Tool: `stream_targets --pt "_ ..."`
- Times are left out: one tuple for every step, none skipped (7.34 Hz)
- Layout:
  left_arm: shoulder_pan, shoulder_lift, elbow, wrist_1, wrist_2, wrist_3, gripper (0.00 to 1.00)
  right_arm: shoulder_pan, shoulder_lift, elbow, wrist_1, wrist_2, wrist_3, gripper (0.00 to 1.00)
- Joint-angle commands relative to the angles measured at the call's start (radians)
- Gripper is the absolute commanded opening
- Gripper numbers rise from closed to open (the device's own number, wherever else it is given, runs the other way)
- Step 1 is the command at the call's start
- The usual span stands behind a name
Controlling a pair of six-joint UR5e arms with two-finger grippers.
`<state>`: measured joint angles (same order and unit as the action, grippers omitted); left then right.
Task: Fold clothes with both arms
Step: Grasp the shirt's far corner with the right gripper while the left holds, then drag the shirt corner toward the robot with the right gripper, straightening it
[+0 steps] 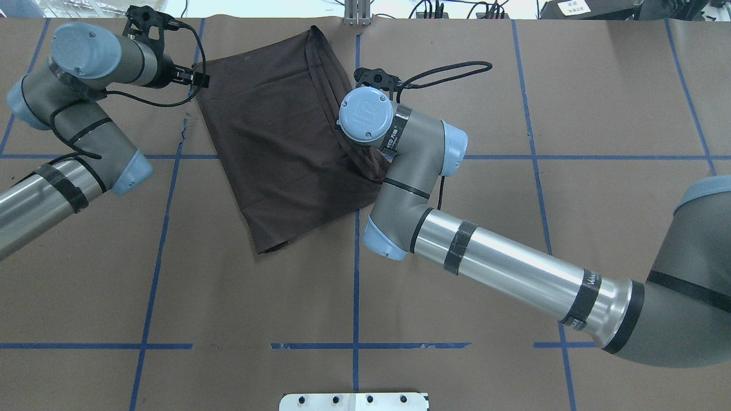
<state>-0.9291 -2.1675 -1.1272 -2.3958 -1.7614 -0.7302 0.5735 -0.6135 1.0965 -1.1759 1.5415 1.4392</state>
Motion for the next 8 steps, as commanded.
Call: stream_targets --pt "0.003 0.001 -0.008 0.001 -0.001 0.0 1.0 -0.042 -0.14 0.218 -0.062 -0.004 0.012 0.0" --pt "0.007 0.002 -0.011 0.0 -0.001 -0.002 1.0 -0.072 -0.241 0.365 -0.106 -0.009 0.012 0.0" --pt "0.012 0.003 -0.02 0.001 -0.001 -0.009 1.0 -0.136 -0.353 0.502 -0.132 -0.065 0.012 0.0" --pt "0.021 0.003 -0.025 0.001 -0.001 -0.02 1.0 -0.177 -0.47 0.616 -0.133 -0.093 0.012 0.0" --pt "0.024 0.003 -0.028 0.001 -0.001 -0.021 1.0 -0.196 -0.576 0.713 -0.133 -0.104 0.012 0.0" --pt "0.03 0.003 -0.035 0.001 -0.001 -0.023 1.0 -0.199 -0.638 0.759 -0.133 -0.106 0.012 0.0" --pt "0.03 0.003 -0.04 0.001 -0.001 -0.023 1.0 -0.204 -0.655 0.764 -0.133 -0.107 0.012 0.2" --pt "0.03 0.003 -0.043 0.001 -0.001 -0.029 1.0 -0.23 -0.655 0.764 -0.133 -0.156 0.01 0.99"
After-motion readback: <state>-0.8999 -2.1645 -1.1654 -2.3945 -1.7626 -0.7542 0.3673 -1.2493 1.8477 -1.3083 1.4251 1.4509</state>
